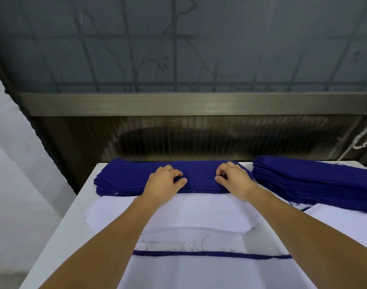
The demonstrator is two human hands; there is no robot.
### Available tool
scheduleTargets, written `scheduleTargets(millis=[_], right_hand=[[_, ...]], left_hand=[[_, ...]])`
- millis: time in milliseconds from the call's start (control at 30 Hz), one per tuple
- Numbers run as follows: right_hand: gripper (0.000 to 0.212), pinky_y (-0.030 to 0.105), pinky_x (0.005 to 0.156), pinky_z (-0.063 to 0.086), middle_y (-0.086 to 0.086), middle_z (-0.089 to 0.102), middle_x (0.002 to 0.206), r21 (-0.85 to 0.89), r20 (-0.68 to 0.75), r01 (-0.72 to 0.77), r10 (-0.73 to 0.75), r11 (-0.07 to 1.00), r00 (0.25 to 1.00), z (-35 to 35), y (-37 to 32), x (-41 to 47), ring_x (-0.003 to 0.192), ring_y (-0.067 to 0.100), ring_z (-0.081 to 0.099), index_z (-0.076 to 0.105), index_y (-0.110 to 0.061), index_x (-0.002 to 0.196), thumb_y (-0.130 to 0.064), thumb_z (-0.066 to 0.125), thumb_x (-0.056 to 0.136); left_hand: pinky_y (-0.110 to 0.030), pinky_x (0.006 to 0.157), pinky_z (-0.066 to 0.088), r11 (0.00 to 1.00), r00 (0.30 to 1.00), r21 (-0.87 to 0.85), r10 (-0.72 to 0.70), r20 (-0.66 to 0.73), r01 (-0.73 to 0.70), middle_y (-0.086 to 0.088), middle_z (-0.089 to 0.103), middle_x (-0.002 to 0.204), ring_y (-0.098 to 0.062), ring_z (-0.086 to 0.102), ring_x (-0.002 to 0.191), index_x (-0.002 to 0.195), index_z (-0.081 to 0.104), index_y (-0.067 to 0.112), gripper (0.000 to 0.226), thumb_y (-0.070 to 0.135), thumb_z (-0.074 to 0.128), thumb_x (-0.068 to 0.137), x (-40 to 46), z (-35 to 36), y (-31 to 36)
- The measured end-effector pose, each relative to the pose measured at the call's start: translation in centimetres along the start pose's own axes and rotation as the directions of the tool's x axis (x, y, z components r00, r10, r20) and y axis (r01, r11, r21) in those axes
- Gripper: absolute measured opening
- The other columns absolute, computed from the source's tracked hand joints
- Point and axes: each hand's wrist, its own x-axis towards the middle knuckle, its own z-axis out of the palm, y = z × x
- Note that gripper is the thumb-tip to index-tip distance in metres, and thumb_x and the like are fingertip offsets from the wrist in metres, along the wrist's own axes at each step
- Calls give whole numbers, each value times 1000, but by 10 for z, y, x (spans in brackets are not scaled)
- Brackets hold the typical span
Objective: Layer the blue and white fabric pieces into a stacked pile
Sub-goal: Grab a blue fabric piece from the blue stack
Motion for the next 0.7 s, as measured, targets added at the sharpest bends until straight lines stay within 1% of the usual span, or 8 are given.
scheduleTargets(millis=[100,233,300,367,467,567,633,700], right_hand=[[4,28,89,49,-5,54,105,12,30,-10,10,1000,999,-2,1,6,98,14,53,59,-24,98,-27,57,96],[14,23,82,45,-1,56,105,-12,71,-13,14,1000,997,-2,4,17,95,14,56,62,-17,101,-25,50,100],[23,26,80,44,5,59,103,-86,107,7,2,996,994,-2,4,23,96,20,58,62,-10,102,-25,45,102],[33,33,80,44,11,62,100,-83,112,-32,41,996,993,-4,3,29,95,27,59,62,-6,103,-30,40,102],[38,33,75,42,15,64,96,-89,118,-48,59,995,991,-5,2,33,93,31,60,62,-4,102,-32,36,103],[36,28,74,40,6,61,92,-60,129,-42,50,997,990,-3,4,31,92,24,61,59,-12,93,-37,36,104],[37,25,69,42,-3,60,89,15,139,-62,59,998,988,-1,6,28,87,14,59,58,-21,86,-53,43,97],[35,23,68,41,-9,55,91,27,142,-49,45,998,989,-2,7,24,86,9,55,56,-28,84,-62,52,88]], left_hand=[[-39,99,43,1000,1000,1,-26,17,26,6,54,116,-15,46,113,124,59,27,38,48,55,93,5,1,2],[-37,94,46,998,997,0,-58,46,58,8,51,113,-14,46,110,123,59,30,43,54,59,88,11,1,3],[-38,94,47,997,996,5,-71,55,71,8,51,115,-14,47,111,123,59,31,46,58,59,86,14,2,2],[-38,93,48,996,995,6,-84,58,84,8,51,117,-14,47,111,122,60,31,47,59,59,85,17,2,2],[-37,88,50,996,995,2,-89,37,89,8,55,116,-15,52,105,118,63,30,35,49,59,89,22,4,1],[-34,85,52,997,997,10,-79,-14,79,4,63,117,-16,58,101,120,64,26,27,33,55,96,26,7,0],[-35,88,51,997,997,35,-67,-43,69,3,64,118,-18,60,103,123,63,23,28,29,53,97,28,10,0],[-36,88,51,997,996,53,-60,-60,63,2,65,116,-18,60,102,121,62,22,26,27,54,97,27,11,0]])
